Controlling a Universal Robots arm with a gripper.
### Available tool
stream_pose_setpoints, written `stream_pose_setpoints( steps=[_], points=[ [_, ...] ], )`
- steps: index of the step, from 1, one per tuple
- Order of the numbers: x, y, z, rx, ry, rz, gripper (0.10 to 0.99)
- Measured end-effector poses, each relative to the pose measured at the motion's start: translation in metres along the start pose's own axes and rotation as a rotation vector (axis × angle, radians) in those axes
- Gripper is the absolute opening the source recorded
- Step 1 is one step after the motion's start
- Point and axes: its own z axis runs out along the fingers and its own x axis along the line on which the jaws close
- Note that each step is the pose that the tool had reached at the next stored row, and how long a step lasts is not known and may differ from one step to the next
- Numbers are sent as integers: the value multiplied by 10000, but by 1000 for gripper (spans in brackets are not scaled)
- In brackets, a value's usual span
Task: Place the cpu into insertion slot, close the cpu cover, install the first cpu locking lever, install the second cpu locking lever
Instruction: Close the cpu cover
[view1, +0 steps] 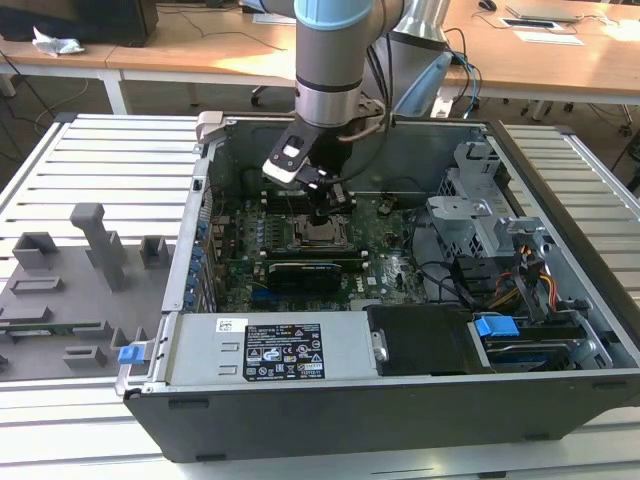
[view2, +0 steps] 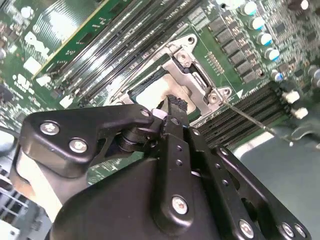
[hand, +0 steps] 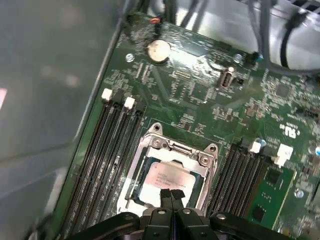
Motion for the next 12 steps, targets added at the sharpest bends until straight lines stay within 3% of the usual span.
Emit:
stream_pose_setpoints(
  steps=[10,12],
  points=[
    [0,0,6,-13,-14,-1889,106],
    [0,0,10,-26,-6,-2744,106]
  ],
)
